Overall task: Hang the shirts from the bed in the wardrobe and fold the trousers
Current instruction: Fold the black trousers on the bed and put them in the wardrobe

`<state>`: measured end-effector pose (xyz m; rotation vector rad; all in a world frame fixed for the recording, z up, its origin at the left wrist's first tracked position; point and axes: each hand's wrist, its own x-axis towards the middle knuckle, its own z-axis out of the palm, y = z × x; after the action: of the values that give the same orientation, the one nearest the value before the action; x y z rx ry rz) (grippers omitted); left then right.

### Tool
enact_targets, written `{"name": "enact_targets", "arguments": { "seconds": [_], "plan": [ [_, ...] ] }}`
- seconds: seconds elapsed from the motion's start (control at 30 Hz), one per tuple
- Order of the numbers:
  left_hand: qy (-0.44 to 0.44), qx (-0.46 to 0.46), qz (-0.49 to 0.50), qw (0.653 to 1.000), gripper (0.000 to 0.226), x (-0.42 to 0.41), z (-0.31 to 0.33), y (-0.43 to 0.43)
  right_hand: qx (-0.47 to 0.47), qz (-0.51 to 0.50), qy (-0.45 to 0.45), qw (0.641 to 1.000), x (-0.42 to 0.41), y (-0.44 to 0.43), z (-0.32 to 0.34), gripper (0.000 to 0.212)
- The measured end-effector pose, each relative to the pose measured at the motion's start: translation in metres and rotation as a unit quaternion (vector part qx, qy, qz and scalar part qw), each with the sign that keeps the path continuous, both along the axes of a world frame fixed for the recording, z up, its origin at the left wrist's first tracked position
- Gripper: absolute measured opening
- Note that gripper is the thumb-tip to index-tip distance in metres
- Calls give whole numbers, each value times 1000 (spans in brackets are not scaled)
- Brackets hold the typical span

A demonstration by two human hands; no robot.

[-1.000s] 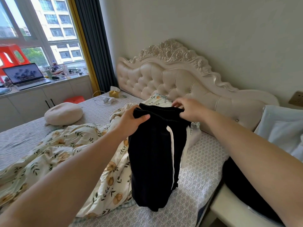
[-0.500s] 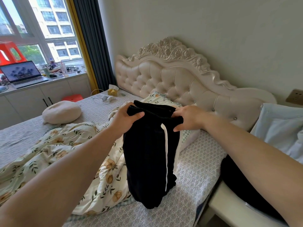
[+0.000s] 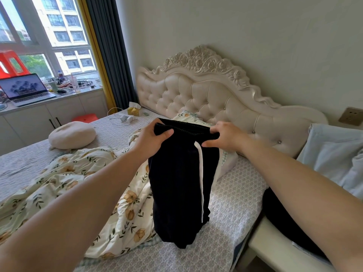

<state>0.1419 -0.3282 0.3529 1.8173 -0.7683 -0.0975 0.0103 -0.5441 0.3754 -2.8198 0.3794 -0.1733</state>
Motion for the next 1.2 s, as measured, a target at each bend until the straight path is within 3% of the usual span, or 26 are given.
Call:
{"name": "enact_targets", "arguments": {
  "seconds": [0.07,0.17,0.27,0.3,0.4,0.5,0.67,0.83,0.97,1.2],
  "plan": [
    [-22,11,-9,1000,21,-2,1,-2,60,-6,-19,998,-2,1,4,31],
    [-28,-34,6,999,27,-1,8,-2,66,-5,-152,986,-1,7,11,24],
    [47,-82,8,995,81,3,12,2,85,-19,-266,960,0,14,24,26],
    [83,-67,-13,994,88,2,10,4,95,-27,-284,954,1,14,27,29],
    [92,31,-81,992,42,0,-2,6,120,-63,-323,937,-2,9,29,33],
    [61,-8,-80,995,21,-3,8,2,156,-75,-363,916,-5,5,39,39],
    [101,-139,-72,982,14,0,67,-6,142,-74,-393,905,-7,0,99,46],
    [-55,-194,5,979,10,-12,149,-10,137,-60,-468,871,-14,16,182,44],
    [-181,-245,89,948,7,-24,208,-1,99,-20,-524,846,-26,41,251,41],
    [-262,-325,123,901,2,-31,285,23,77,26,-613,786,-32,77,329,43]
  ]
}}
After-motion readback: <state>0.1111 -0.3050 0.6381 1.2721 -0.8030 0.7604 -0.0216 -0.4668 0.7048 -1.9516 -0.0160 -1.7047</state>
